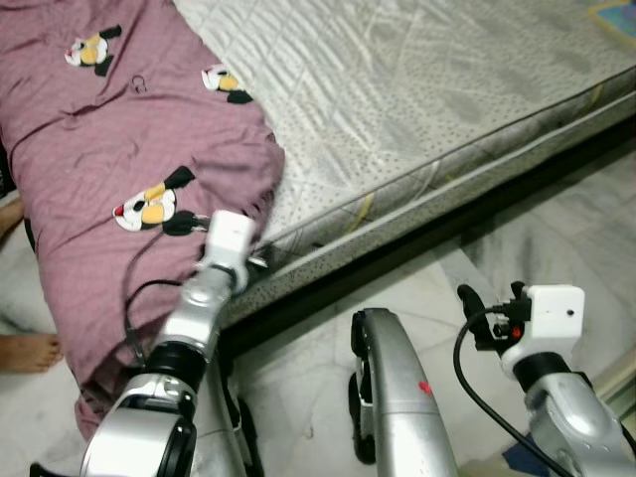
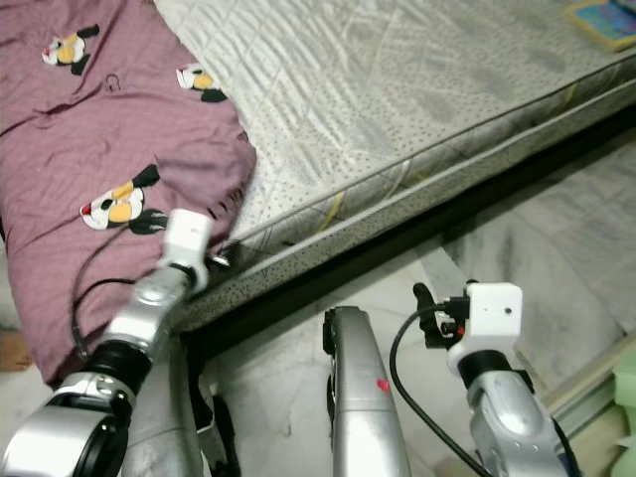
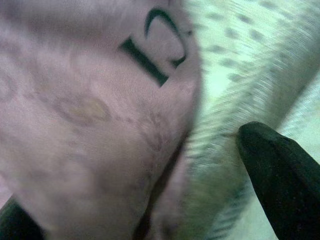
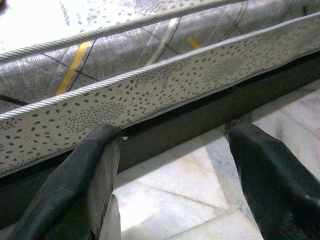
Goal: Clean up the room
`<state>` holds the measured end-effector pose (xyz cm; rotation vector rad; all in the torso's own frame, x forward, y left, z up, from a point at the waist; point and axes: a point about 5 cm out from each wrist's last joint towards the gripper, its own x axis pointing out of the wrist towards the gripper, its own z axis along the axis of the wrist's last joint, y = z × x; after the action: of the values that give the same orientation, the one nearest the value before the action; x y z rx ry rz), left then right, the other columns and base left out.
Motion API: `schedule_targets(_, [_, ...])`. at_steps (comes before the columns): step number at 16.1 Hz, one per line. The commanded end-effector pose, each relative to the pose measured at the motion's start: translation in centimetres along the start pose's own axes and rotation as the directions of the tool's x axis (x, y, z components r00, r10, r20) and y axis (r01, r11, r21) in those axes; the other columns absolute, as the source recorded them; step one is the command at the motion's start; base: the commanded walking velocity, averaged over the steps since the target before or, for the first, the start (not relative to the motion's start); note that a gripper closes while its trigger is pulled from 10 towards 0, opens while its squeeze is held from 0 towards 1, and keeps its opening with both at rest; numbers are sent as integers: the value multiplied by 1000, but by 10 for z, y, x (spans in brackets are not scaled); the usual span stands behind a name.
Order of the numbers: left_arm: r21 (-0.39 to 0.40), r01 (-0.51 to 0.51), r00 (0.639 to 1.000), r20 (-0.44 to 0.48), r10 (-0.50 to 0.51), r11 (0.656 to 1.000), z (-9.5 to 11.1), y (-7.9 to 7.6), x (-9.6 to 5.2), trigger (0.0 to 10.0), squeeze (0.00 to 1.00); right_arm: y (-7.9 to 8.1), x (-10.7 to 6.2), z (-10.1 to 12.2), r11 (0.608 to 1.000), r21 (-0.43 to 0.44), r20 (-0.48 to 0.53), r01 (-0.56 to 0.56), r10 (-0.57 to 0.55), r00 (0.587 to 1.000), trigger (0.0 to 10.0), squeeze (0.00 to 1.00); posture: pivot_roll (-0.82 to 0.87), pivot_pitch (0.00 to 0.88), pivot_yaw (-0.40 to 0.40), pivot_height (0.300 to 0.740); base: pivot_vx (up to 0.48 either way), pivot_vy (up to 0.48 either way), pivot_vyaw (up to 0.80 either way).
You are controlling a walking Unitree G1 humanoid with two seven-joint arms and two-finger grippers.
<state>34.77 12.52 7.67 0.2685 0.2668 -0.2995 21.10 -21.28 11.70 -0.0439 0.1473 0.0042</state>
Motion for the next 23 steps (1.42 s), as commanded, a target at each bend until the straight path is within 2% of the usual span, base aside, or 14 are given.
schedule_targets(1, [114, 176, 984, -42, -172, 978, -18, -29, -5, 10000, 0, 4, 1, -5, 1000, -2, -6, -5, 5, 1000, 10000, 0, -186, 198, 34, 517, 0, 0, 0])
schedule_targets(4, [265, 418, 907, -70, -415, 869, -34, -66, -17, 10000, 0, 6, 8, -4, 1000, -2, 10, -7, 7, 1000, 10000, 0, -171, 180, 39, 517, 0, 0, 0])
schedule_targets(6, [412, 503, 851, -82, -519, 760, -37, -85, -25, 10000, 0, 7, 14, -4, 1000, 1, 24, -3, 3, 1000, 10000, 0, -164, 168, 45, 517, 0, 0, 0])
schedule_targets(7, [459, 506, 842, -80, -534, 730, -35, -88, -25, 10000, 0, 8, 16, -4, 1000, 2, 29, -2, 2, 1000, 10000, 0, -162, 163, 49, 517, 0, 0, 0])
schedule_targets(9, [492, 495, 840, -60, -540, 716, -31, -90, -25, 10000, 0, 9, 19, -4, 1000, 4, 36, -3, 3, 999, 10000, 0, -151, 156, 55, 517, 0, 0, 0])
schedule_targets(11, [502, 404, 869, 50, -492, 764, -15, -81, -24, 10000, 0, 10, 23, -4, 1000, 10, 48, -3, 2, 999, 10000, 0, -134, 147, 56, 517, 0, 0, 0])
schedule_targets(13, [442, 231, 894, 254, -368, 867, 16, -62, -26, 10000, 0, 13, 31, 0, 1000, 17, 72, -15, 13, 997, 10000, 0, -98, 140, 44, 517, 0, 0, 0])
schedule_targets(14, [351, 92, 899, 374, -229, 932, 32, -41, -34, 10000, 0, 17, 39, 4, 999, 28, 91, -29, 27, 995, 10000, 0, -75, 138, 36, 517, 0, 0, 0])
schedule_targets(16, [175, -54, 897, 442, -30, 983, 38, -14, -52, 10000, 0, 21, 50, 10, 998, 37, 114, -51, 46, 992, 10000, 0, -25, 136, 25, 517, 0, 0, 0])
schedule_targets(17, [64, -124, 897, 435, 84, 990, 34, -2, -64, 10000, 0, 23, 57, 12, 997, 41, 125, -63, 58, 991, 10000, 0, 0, 137, 21, 517, 0, 0, 0])
schedule_targets(18, [-115, -229, 888, 383, 256, 967, 21, 14, -87, 10000, 0, 28, 69, 15, 994, 55, 137, -93, 85, 987, 10000, 0, 39, 139, 10, 517, 0, 0, 0])
schedule_targets(19, [-191, -299, 878, 328, 348, 935, 7, 22, -103, 10000, 0, 33, 77, 16, 992, 60, 141, -114, 104, 985, 10000, 0, 70, 142, 2, 517, 0, 0, 0])
schedule_targets(21, [-266, -401, 865, 206, 458, 877, -19, 28, -137, 10000, 0, 44, 92, 20, 987, 52, 154, -149, 140, 978, 10000, 0, 109, 149, -5, 517, 0, 0, 0])
schedule_targets(23, [-256, -436, 862, 158, 482, 863, -25, 28, -158, 10000, 0, 63, 102, 26, 973, 27, 178, -228, 220, 959, 10000, 0, 163, 164, -12, 517, 0, 0, 797])
